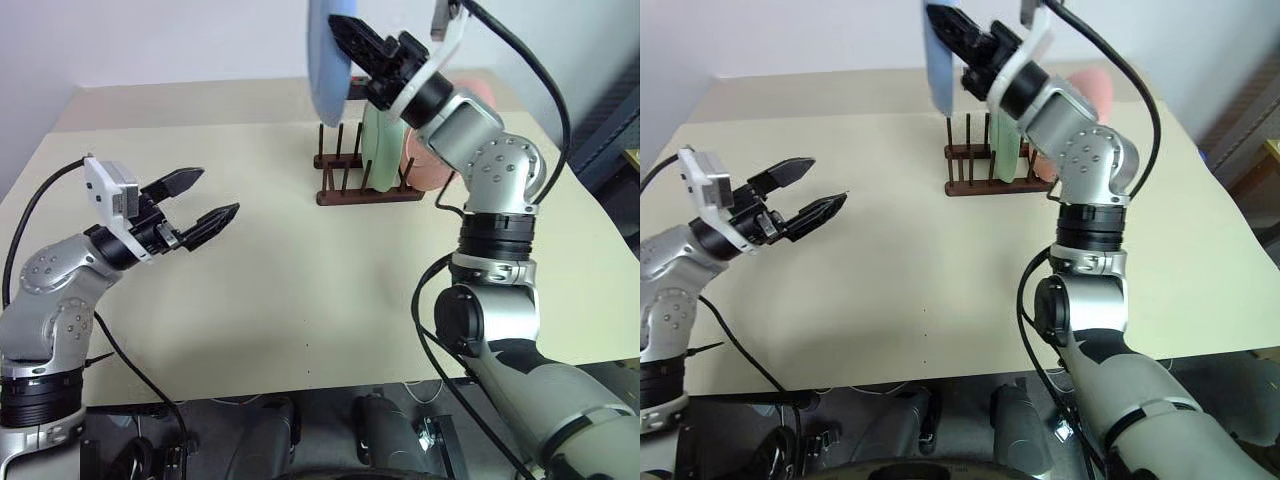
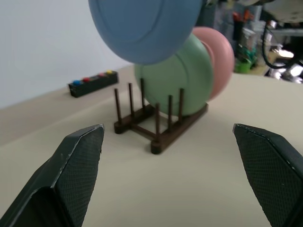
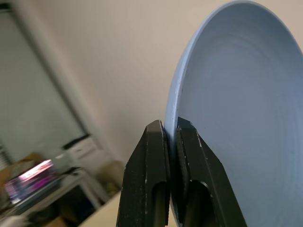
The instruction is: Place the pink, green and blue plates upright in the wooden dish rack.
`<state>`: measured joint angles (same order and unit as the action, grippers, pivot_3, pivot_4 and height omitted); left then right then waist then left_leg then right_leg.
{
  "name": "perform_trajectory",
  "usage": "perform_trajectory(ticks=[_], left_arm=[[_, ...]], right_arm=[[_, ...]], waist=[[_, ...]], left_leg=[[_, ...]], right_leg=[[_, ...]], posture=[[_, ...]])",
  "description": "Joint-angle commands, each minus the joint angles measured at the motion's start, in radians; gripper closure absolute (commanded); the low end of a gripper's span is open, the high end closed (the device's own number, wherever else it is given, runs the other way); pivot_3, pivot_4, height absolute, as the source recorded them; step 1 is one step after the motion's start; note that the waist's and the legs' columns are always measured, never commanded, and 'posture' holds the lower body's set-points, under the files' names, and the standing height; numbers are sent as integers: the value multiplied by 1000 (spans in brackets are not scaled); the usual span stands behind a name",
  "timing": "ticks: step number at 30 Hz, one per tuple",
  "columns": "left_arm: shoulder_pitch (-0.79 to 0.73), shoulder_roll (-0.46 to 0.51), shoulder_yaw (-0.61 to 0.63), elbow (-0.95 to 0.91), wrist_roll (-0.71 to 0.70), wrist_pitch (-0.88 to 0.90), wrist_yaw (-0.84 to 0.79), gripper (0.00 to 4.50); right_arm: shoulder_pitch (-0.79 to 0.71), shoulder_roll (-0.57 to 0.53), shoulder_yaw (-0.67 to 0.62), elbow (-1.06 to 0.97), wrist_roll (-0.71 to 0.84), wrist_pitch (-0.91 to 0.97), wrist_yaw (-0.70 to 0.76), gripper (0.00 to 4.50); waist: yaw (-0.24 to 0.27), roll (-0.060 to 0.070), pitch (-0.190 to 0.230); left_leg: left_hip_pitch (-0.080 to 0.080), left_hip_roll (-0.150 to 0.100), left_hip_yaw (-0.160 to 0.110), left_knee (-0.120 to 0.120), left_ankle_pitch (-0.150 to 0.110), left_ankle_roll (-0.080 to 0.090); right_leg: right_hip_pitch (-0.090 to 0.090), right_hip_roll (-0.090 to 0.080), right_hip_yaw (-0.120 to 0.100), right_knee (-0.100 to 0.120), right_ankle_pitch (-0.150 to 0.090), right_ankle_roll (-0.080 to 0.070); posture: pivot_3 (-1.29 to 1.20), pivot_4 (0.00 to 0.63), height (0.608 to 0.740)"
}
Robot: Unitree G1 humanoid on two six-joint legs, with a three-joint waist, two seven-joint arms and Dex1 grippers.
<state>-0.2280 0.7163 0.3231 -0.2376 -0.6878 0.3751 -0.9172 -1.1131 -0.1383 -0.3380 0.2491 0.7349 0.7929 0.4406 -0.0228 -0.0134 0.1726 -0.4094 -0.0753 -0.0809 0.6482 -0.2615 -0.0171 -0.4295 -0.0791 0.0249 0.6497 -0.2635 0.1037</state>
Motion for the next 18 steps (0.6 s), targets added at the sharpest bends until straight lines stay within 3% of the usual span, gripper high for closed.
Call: perform_trajectory(ticks=[1,8,18], left_arm=[[29,42,44,-19,-23,-29,-89,36],[16,72,118,28,-38,-41,-118,36],[36,49,118,-12,-20,-63,-79,36]], right_arm=[[-8,8,-20,8,36,0,-27,4500],[4,5,2,24,42,6,-21,4500],[34,5,33,74,17,-19,-4,4500]], waist=[[-8,2,1],[-19,2,1],[-19,2,1]], left_leg=[[0,0,0,0,0,0],[0,1,0,-1,0,1],[0,1,0,-1,-1,2]], right_leg=[[-1,0,0,0,0,0],[-1,0,0,0,0,0],[-1,0,0,0,0,0]], posture=[[0,150,740],[0,150,740],[0,150,740]])
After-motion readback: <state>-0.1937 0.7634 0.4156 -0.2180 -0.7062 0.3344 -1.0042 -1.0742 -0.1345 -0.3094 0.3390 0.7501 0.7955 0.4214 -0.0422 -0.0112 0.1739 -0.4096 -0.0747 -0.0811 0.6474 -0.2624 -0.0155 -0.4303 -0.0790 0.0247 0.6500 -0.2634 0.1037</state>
